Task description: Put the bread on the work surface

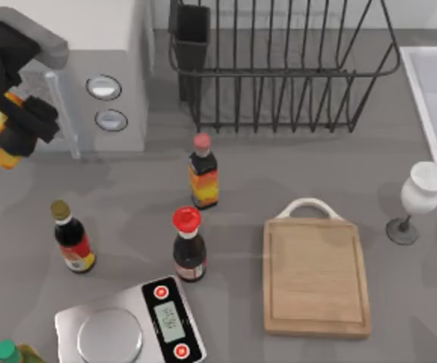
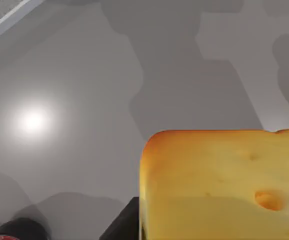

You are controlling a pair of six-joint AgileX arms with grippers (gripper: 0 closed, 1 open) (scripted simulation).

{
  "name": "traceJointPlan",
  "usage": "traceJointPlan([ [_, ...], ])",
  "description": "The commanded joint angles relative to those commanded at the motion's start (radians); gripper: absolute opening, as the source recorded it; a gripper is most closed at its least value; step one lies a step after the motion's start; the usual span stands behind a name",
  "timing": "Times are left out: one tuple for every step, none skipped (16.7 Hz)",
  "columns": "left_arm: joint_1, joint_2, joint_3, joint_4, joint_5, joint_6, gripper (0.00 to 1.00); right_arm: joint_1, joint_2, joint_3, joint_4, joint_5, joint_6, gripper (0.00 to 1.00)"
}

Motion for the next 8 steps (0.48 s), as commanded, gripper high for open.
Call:
traceJointPlan([
  [-0.031,0.010,0.035,-0.008,-0.007,-0.108,0.00,0.000,0.000,0.000,0.000,0.000,0.000,1.00],
  [-0.062,0.022,0.071,-0.016,-0.014,-0.219,0.00,0.000,0.000,0.000,0.000,0.000,0.000,1.00],
  [-0.094,0.035,0.107,-0.022,-0.019,-0.333,0.00,0.000,0.000,0.000,0.000,0.000,0.000,1.00],
  [-0.127,0.051,0.143,-0.028,-0.024,-0.451,0.00,0.000,0.000,0.000,0.000,0.000,0.000,1.00],
  [-0.160,0.068,0.180,-0.034,-0.028,-0.570,0.00,0.000,0.000,0.000,0.000,0.000,0.000,1.00],
  [-0.194,0.088,0.216,-0.039,-0.030,-0.692,0.00,0.000,0.000,0.000,0.000,0.000,0.000,1.00],
  [-0.228,0.110,0.253,-0.044,-0.032,-0.814,0.00,0.000,0.000,0.000,0.000,0.000,0.000,1.00],
  [-0.261,0.133,0.289,-0.048,-0.032,-0.937,0.00,0.000,0.000,0.000,0.000,0.000,0.000,1.00],
])
